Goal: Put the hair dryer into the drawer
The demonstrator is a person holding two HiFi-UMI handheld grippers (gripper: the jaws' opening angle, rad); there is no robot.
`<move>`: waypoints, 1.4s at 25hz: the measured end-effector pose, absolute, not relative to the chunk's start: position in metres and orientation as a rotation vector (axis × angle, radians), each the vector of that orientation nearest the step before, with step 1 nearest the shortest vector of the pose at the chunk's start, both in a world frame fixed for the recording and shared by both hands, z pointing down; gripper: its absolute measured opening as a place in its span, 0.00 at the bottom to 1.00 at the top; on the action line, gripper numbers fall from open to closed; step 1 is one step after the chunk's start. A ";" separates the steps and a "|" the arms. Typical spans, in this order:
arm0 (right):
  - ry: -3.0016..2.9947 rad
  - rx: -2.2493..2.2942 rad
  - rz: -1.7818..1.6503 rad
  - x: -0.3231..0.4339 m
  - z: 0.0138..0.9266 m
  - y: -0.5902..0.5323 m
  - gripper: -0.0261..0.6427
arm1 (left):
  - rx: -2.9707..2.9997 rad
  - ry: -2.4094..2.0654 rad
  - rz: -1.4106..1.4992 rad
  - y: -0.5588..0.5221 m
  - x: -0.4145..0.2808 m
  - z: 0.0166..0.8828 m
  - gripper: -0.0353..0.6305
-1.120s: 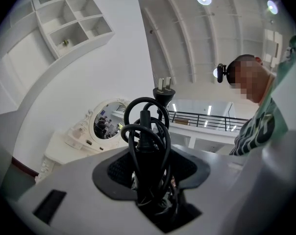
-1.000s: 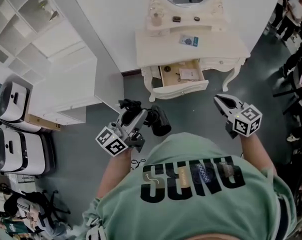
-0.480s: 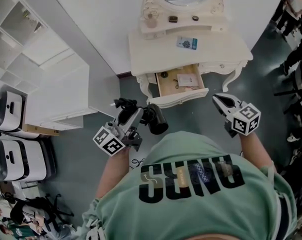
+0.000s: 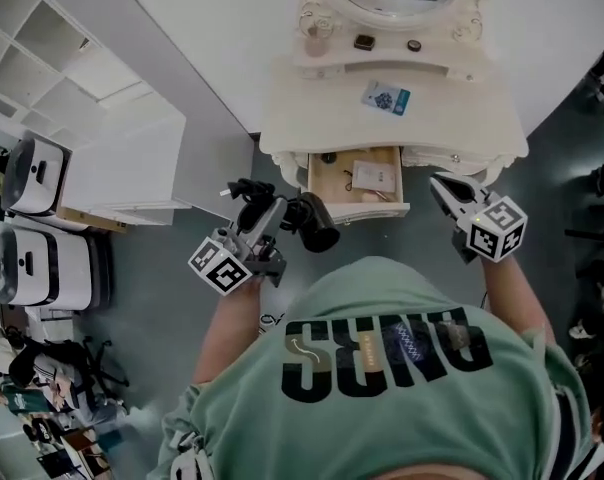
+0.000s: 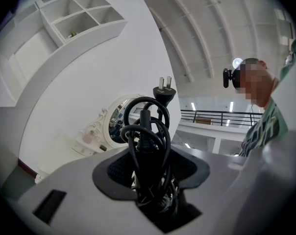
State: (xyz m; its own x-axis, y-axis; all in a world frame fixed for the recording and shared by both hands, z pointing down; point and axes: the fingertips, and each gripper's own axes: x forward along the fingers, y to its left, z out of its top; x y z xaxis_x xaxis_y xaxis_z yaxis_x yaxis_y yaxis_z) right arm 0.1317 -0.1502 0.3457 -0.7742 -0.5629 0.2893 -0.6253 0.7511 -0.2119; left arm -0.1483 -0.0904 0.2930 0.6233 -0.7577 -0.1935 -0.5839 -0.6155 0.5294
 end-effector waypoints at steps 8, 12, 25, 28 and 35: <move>-2.707 0.967 0.422 0.118 0.365 -0.179 0.03 | 2.469 -1.052 -0.431 -0.121 -0.165 0.314 0.36; -2.673 0.998 0.415 0.108 0.374 -0.187 0.03 | 2.519 -1.020 -0.352 -0.146 -0.179 0.327 0.36; -2.594 0.997 0.426 0.106 0.429 -0.225 0.03 | 2.582 -0.895 -0.078 -0.226 -0.163 0.416 0.36; -2.577 0.986 0.432 0.106 0.451 -0.235 0.03 | 2.591 -0.855 -0.022 -0.246 -0.151 0.444 0.36; -2.551 0.994 0.470 0.112 0.504 -0.254 0.03 | 2.635 -0.751 0.121 -0.274 -0.115 0.519 0.36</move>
State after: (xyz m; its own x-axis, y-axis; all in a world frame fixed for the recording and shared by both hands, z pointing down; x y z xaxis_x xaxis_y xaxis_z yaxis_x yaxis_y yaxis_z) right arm 0.1119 -0.2538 0.5041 -0.6869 -0.5754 0.4440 -0.6958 0.6970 -0.1730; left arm -0.1146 -0.2736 0.5189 0.8521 -0.4883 0.1882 -0.5227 -0.7772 0.3503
